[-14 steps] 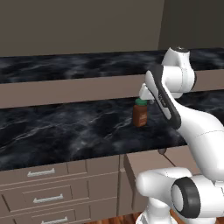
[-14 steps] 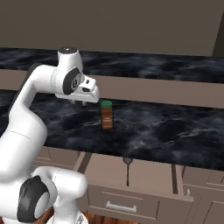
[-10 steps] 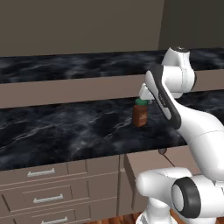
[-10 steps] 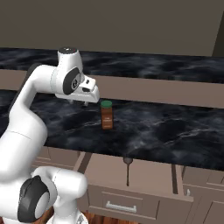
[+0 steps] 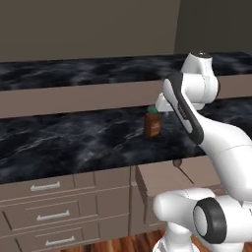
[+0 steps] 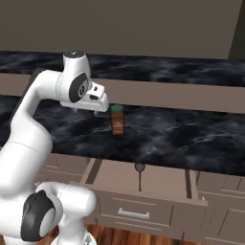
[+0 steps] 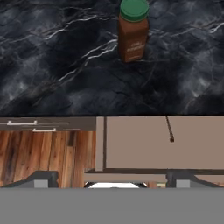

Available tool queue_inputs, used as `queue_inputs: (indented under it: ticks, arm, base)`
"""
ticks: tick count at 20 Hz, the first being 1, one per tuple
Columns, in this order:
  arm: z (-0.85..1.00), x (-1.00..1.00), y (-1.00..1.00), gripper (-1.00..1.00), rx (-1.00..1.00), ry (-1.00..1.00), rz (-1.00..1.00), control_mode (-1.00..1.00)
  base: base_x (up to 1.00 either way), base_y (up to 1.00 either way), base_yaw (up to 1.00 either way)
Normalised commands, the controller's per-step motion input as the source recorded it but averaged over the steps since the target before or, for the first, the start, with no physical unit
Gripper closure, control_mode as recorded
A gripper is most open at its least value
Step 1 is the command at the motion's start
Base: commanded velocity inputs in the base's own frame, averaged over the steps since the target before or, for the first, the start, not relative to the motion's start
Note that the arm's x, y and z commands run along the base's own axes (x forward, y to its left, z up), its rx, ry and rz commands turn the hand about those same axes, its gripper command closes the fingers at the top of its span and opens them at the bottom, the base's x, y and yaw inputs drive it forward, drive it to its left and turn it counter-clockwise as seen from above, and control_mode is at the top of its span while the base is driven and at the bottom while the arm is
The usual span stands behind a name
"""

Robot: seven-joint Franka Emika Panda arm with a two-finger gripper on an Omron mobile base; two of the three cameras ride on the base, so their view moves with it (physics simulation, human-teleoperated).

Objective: Pick the ladle from the drawer and place it on the counter.

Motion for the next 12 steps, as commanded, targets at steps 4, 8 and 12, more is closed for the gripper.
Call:
queue_inputs:
  ticks: [4,8,12]
  arm:
    - [0.00,0.00,0.00,-1.00,0.00,0.00,0.00,1.00]
    - [0.00,0.00,0.00,-1.00,0.00,0.00,0.00,1.00]
    - [0.00,0.00,0.00,-1.00,0.00,0.00,0.00,1.00]
  base:
    - [-0.52,-0.27,-0.06]
    - [0.00,-0.04,-0.14]
    - [0.00,0.02,-0.30]
